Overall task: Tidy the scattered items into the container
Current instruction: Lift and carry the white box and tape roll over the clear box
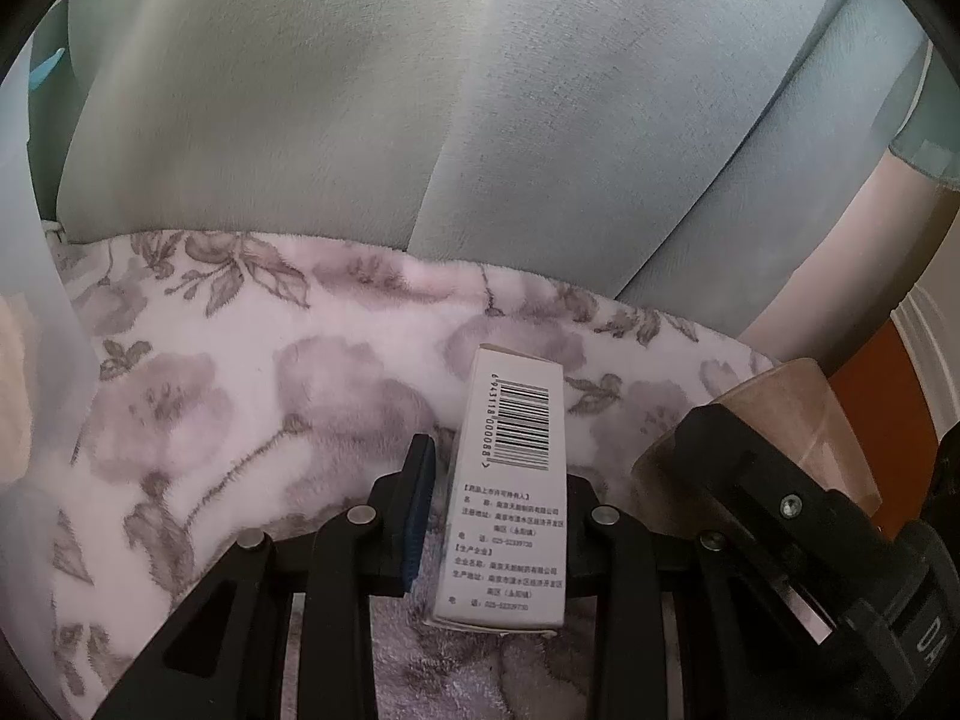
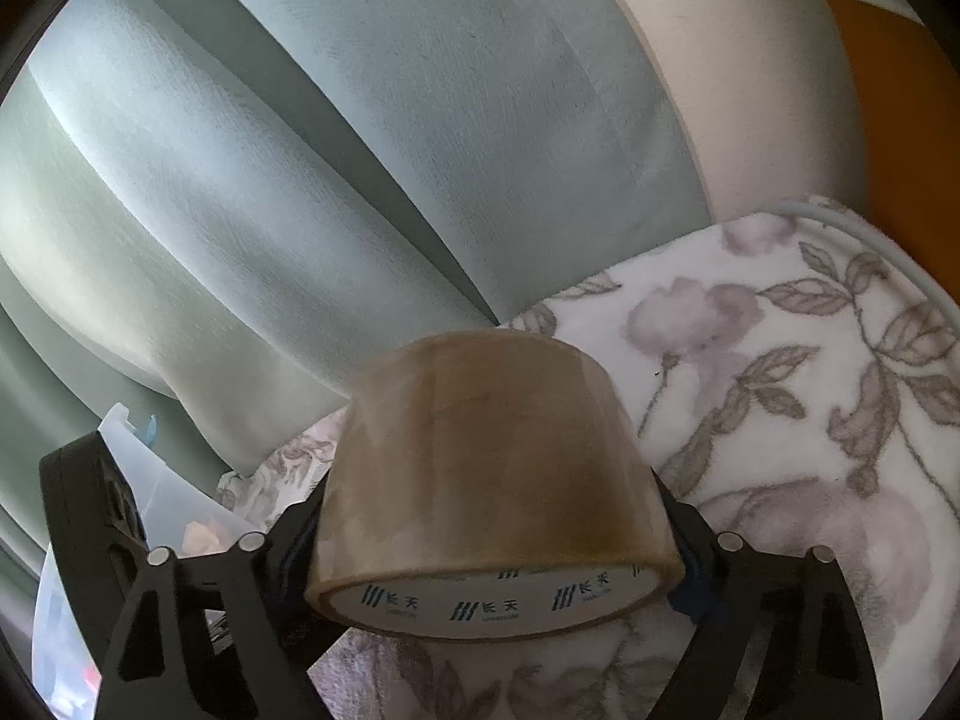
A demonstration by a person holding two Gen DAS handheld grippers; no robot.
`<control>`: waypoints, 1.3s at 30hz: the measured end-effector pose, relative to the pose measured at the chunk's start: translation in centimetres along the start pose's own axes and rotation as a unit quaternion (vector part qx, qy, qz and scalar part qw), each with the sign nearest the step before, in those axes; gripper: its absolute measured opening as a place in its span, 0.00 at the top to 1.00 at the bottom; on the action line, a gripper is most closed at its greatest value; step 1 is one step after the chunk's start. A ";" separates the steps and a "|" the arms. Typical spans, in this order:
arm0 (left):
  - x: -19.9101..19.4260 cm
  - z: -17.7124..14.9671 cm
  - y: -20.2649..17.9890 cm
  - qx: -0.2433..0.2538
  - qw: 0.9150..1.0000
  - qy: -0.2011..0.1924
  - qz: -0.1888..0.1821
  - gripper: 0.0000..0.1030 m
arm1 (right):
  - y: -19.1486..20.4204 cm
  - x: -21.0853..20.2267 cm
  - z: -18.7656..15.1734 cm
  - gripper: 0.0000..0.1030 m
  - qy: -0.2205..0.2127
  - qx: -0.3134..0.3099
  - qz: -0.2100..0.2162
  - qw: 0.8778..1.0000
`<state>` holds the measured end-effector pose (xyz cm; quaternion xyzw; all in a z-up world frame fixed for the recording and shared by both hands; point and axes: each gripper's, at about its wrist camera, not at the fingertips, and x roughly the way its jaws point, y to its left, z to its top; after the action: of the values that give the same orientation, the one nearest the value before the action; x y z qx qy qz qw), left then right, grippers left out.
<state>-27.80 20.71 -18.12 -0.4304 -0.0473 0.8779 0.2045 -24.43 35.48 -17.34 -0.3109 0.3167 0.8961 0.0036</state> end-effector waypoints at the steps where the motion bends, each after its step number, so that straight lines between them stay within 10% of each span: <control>1: 0.0 0.0 -0.1 0.002 1.000 0.000 0.008 0.72 | 0.0 0.0 0.0 0.14 -0.001 0.001 0.002 1.000; 15: -0.4 -0.4 -1.9 0.041 0.998 0.021 0.048 0.75 | 0.6 -1.3 -1.3 0.15 0.018 0.015 0.002 1.000; 39: -12.8 -10.9 -0.6 0.040 0.992 0.116 0.033 0.75 | 0.3 -15.5 -12.0 0.15 0.109 0.111 -0.021 0.988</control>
<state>-12.19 15.10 -15.39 -0.5220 0.0262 0.8297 0.1961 -5.30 31.31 -15.75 -0.4112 0.4061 0.8158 0.0220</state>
